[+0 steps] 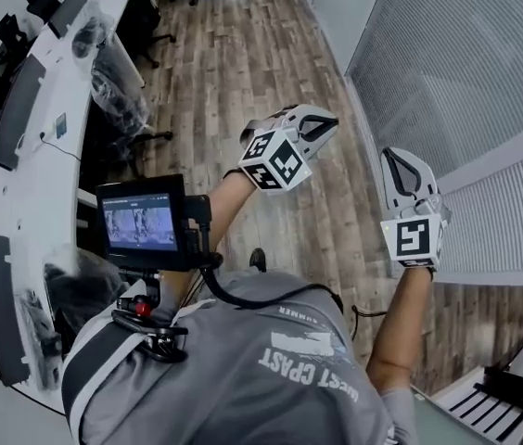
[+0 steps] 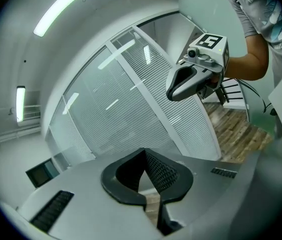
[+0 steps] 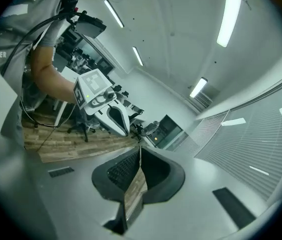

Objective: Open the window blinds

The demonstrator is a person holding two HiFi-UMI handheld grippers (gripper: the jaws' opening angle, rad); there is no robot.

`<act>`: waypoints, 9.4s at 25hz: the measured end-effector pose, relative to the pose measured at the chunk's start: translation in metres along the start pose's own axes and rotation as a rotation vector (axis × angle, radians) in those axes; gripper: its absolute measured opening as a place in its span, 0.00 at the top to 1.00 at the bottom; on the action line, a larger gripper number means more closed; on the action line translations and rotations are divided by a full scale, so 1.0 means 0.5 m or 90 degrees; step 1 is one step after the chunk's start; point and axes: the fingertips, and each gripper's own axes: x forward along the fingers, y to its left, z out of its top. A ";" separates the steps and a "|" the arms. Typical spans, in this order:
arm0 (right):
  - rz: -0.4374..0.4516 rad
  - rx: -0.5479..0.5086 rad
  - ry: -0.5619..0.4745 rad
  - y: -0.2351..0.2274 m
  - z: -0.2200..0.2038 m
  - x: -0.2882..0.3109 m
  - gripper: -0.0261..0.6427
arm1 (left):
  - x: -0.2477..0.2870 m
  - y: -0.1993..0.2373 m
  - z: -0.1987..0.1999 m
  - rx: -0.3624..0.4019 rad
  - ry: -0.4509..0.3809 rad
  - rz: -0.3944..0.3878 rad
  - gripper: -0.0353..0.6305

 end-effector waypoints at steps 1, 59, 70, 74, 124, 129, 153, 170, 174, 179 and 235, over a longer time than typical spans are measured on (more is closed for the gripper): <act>0.000 -0.001 0.003 -0.016 0.010 0.044 0.96 | 0.010 0.039 -0.019 0.000 -0.003 0.000 0.94; 0.034 0.062 0.062 -0.916 -0.511 1.765 0.96 | 1.178 1.422 -0.876 -0.024 0.016 -0.070 0.94; -0.003 0.073 0.069 -1.195 -0.737 1.902 0.96 | 1.557 1.597 -0.830 0.025 -0.024 -0.066 0.94; -0.011 0.084 0.086 -1.263 -0.800 1.931 0.96 | 1.683 1.641 -0.827 0.034 -0.036 -0.069 0.94; -0.127 0.189 0.263 -1.462 -1.046 2.018 0.96 | 2.217 1.812 -0.766 0.132 -0.160 -0.036 0.76; -0.125 0.188 0.273 -1.459 -1.051 2.017 0.96 | 2.224 1.807 -0.771 0.105 -0.153 -0.065 0.76; -0.115 0.200 0.286 -1.435 -1.067 2.022 0.96 | 2.228 1.804 -0.783 0.129 -0.147 -0.041 0.76; -0.113 0.210 0.298 -1.423 -1.077 2.017 0.96 | 2.217 1.833 -0.763 -0.293 -0.219 -0.184 0.76; -0.110 0.211 0.297 -1.421 -1.078 2.019 0.96 | 2.216 1.805 -0.760 0.173 -0.154 -0.037 0.76; -0.105 0.211 0.295 -1.416 -1.083 2.026 0.96 | 2.218 1.799 -0.765 0.150 -0.182 -0.036 0.76; -0.064 0.226 0.305 -1.397 -1.110 2.028 0.96 | 2.203 1.815 -0.756 0.115 -0.178 -0.041 0.76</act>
